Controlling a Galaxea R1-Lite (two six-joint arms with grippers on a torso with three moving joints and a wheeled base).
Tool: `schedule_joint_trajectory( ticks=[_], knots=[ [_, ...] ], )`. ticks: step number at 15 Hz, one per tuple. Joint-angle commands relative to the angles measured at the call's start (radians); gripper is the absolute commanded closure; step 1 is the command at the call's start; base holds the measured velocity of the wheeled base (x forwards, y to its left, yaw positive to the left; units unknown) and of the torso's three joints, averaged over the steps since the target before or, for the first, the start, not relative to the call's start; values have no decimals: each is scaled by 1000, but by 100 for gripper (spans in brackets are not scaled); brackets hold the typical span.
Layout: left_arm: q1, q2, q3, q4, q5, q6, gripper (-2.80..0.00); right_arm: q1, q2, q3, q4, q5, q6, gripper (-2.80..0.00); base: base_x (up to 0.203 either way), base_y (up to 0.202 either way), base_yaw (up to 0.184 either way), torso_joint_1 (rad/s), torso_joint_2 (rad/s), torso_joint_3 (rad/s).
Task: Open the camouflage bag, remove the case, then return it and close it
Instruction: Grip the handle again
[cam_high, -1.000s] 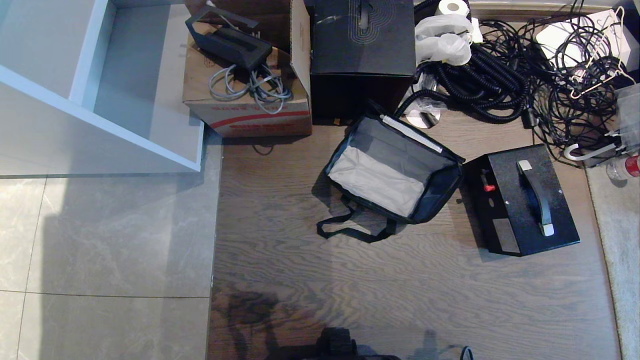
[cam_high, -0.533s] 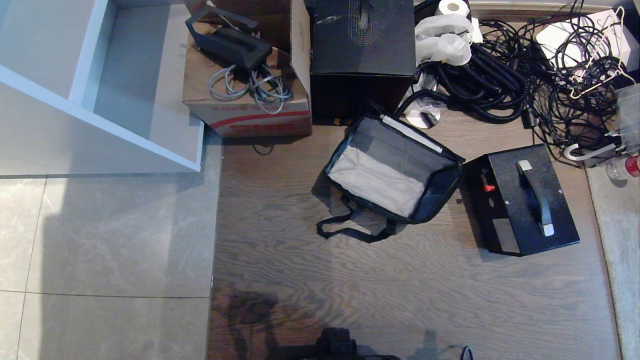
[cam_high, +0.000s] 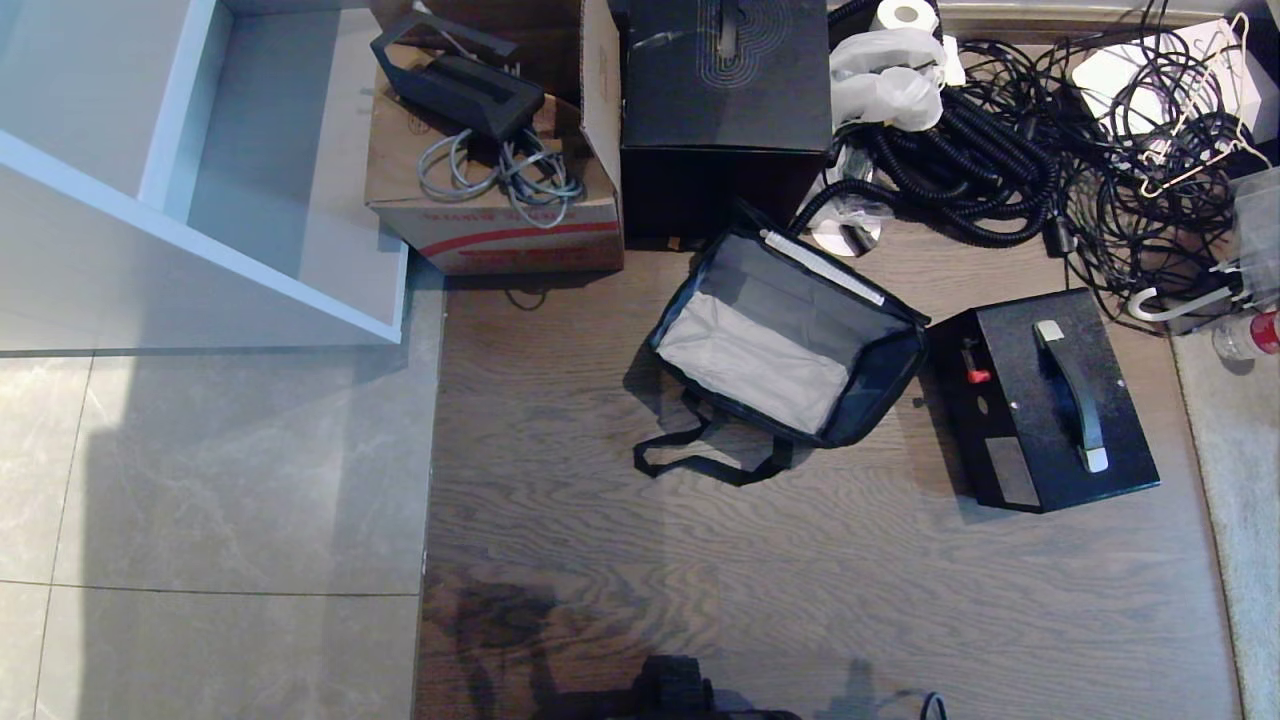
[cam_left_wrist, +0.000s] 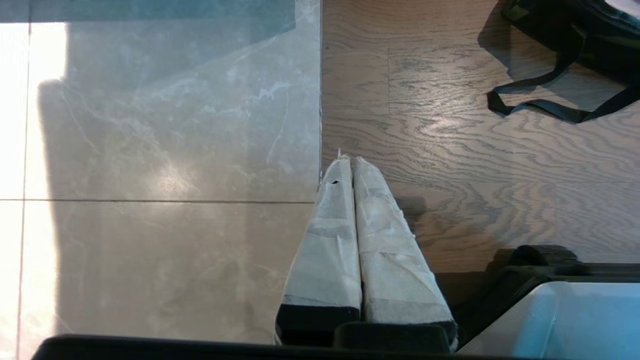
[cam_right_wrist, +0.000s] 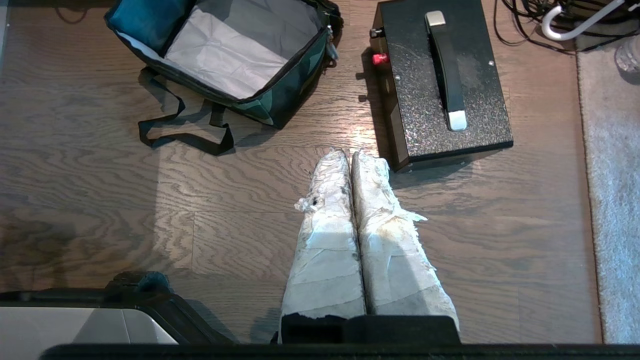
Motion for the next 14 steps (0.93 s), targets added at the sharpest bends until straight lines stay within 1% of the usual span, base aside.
schedule_joint_trajectory(
  ticks=[1,3,6,7,14],
  knots=[
    [-1,0,0,0,1,-4,0,0,5,40,-1,0,-1,0,0,0,0,0,0,0],
    [0,0,0,0,1,-7,0,0,5,40,-1,0,-1,0,0,0,0,0,0,0],
    [0,0,0,-3,3,-33,0,0,5,40,-1,-1,-1,0,0,0,0,0,0,0],
    [0,0,0,-3,3,-33,0,0,5,40,-1,0,-1,0,0,0,0,0,0,0],
    [-1,0,0,-6,4,-56,0,0,5,40,-1,0,-1,0,0,0,0,2,1,172]
  ],
)
